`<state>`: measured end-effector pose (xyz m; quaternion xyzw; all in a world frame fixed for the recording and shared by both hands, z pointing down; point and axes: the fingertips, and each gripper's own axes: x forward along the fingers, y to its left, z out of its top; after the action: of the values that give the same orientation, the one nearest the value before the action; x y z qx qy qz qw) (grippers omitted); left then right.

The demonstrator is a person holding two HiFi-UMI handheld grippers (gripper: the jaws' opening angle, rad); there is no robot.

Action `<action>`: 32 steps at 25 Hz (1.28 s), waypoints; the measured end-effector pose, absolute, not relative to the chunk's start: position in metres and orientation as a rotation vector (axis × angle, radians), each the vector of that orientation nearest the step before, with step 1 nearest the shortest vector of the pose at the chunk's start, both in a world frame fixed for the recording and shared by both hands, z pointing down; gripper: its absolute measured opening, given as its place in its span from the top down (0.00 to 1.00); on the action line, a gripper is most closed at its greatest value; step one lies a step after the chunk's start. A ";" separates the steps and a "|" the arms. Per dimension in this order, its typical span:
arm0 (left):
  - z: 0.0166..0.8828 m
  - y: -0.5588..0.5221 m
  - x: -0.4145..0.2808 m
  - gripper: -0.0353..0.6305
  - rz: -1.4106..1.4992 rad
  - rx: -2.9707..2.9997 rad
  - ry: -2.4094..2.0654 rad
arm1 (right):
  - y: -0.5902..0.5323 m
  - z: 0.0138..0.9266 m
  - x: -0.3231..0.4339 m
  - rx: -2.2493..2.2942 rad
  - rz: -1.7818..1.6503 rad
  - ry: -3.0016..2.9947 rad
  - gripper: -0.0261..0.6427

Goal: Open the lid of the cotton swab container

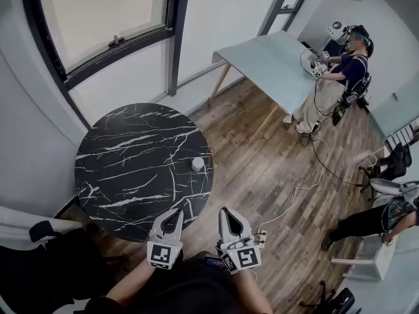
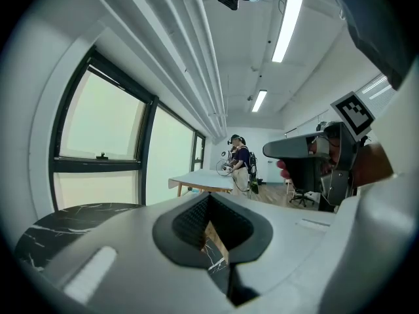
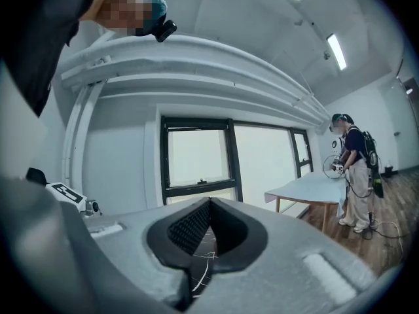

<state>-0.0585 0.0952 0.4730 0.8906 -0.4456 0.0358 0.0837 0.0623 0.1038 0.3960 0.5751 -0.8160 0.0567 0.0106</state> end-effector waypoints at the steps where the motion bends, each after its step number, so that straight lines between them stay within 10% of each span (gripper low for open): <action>1: 0.480 0.087 -0.062 0.94 0.106 2.666 -1.333 | 0.096 0.398 0.060 1.800 0.181 -2.539 0.96; 25: 0.603 -0.022 -0.003 0.94 0.376 2.578 -1.338 | -0.015 0.466 0.089 1.567 0.291 -2.580 0.96; 32: 0.658 -0.040 0.017 0.74 0.518 2.530 -1.316 | -0.025 0.499 0.095 1.549 0.383 -2.558 0.96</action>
<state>0.0167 -0.0400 0.6582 0.8664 -0.4507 0.1774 0.1214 0.0953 -0.0254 0.4991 0.5127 -0.8468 0.1269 0.0633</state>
